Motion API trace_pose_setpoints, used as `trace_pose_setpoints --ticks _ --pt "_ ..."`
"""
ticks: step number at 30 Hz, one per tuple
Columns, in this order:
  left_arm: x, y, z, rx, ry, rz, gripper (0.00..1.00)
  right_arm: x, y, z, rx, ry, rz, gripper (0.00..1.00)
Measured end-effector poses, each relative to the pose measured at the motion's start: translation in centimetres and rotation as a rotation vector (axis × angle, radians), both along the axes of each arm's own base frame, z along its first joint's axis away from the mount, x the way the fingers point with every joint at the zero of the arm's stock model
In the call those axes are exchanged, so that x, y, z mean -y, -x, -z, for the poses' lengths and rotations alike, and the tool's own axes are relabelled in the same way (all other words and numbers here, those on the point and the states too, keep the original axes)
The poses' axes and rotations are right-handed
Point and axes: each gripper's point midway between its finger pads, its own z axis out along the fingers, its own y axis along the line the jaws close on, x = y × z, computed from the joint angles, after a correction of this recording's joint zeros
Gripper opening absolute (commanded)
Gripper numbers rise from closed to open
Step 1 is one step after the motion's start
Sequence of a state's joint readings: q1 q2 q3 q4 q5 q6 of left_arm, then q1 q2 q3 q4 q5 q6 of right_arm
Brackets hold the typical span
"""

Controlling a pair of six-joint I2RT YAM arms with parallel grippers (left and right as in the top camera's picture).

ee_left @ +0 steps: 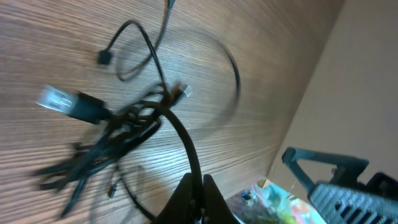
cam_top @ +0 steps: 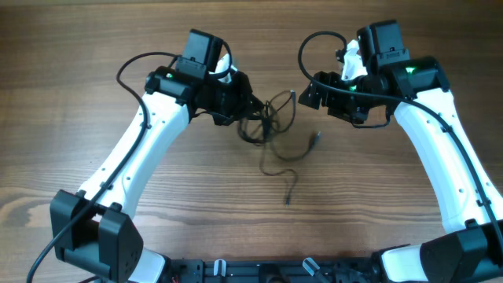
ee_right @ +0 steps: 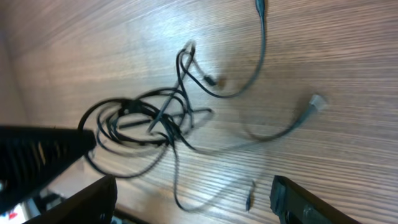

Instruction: Untangle cables

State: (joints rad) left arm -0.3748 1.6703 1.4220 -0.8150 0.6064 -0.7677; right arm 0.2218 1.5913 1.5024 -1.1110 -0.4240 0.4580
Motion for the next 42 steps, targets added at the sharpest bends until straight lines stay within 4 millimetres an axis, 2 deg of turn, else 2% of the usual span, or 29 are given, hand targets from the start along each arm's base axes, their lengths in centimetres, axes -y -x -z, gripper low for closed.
trace_pose_setpoints --ticks 6,11,15,23,31,32,34,36,40,42 --pt "1.4 0.3 -0.6 0.031 0.032 0.043 0.04 0.4 -0.2 0.2 -0.002 0.023 0.026 0.85" --pt "3.7 -0.5 -3.6 0.126 0.191 0.121 0.04 0.4 -0.5 0.2 0.012 0.024 0.024 0.87" --pt "4.9 -0.3 -5.5 0.167 0.292 0.187 0.04 -0.1 0.1 0.9 0.004 0.035 -0.011 0.88" --pt "5.4 0.7 -6.4 0.147 0.354 0.236 0.04 -0.8 -0.2 2.3 0.035 0.029 -0.053 0.88" --pt "5.5 0.9 -6.6 0.124 0.372 0.235 0.04 -1.9 -0.6 2.1 0.070 -0.022 -0.121 0.88" --pt "5.5 0.9 -6.6 0.122 0.372 0.233 0.04 -2.0 -0.6 2.1 0.075 -0.024 -0.124 0.86" --pt "5.5 0.9 -6.6 0.117 0.375 0.232 0.04 -2.1 -0.7 2.0 0.081 -0.030 -0.129 0.61" --pt "5.5 0.9 -6.6 0.117 0.375 0.232 0.04 -2.1 -0.9 2.0 0.090 -0.030 -0.134 0.41" --pt "5.5 0.9 -6.6 0.116 0.375 0.231 0.04 -2.0 -1.0 2.5 0.081 -0.016 -0.132 0.26" --pt "5.5 0.9 -6.6 0.115 0.375 0.230 0.04 -1.6 -1.1 3.1 0.069 0.008 -0.125 0.26"
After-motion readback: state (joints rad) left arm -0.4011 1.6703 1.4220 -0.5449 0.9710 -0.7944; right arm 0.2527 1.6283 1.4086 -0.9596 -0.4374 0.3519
